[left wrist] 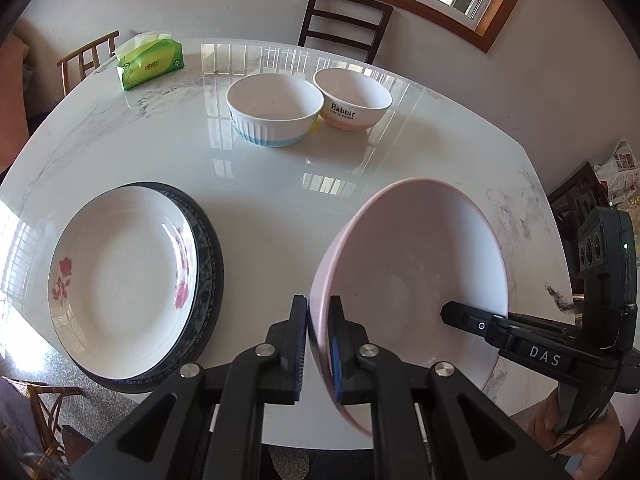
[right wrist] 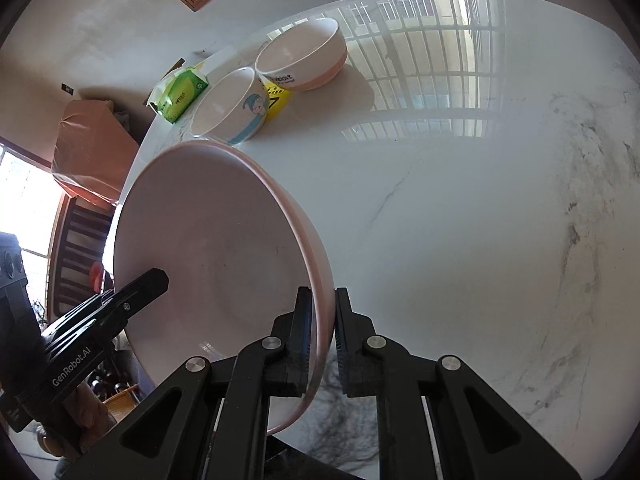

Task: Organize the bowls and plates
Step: 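Carry the pink bowl with both grippers beside the plate stack and lower it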

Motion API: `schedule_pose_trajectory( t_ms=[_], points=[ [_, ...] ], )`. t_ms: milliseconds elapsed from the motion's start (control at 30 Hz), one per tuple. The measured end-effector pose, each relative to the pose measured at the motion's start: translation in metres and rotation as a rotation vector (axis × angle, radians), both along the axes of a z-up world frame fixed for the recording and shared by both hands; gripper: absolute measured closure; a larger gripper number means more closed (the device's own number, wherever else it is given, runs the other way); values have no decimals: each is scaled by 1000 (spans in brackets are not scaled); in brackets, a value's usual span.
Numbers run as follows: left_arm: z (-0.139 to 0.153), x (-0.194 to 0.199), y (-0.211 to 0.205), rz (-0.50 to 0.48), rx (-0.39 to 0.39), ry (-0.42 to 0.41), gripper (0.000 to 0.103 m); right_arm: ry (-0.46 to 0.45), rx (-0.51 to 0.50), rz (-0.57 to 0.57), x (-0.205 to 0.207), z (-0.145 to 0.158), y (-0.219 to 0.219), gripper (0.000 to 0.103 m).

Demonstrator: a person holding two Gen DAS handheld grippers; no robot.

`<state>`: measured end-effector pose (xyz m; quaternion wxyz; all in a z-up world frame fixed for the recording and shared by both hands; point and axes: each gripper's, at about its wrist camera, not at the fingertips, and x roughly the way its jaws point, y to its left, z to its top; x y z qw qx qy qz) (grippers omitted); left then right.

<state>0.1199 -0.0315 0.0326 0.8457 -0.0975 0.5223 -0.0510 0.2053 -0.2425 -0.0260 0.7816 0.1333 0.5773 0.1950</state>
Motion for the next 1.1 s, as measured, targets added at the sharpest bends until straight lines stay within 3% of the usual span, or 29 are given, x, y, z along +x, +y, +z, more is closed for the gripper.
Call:
schedule_pose_trajectory(
  t_ms=[400,1100],
  points=[
    [-5,-33,23,-15,-32,4,93,18,15,2,-48,-12,25,89],
    [-27,-21,27,-12,-29,57,93,40,-4,-11,-49,-15,34,86]
  ],
)
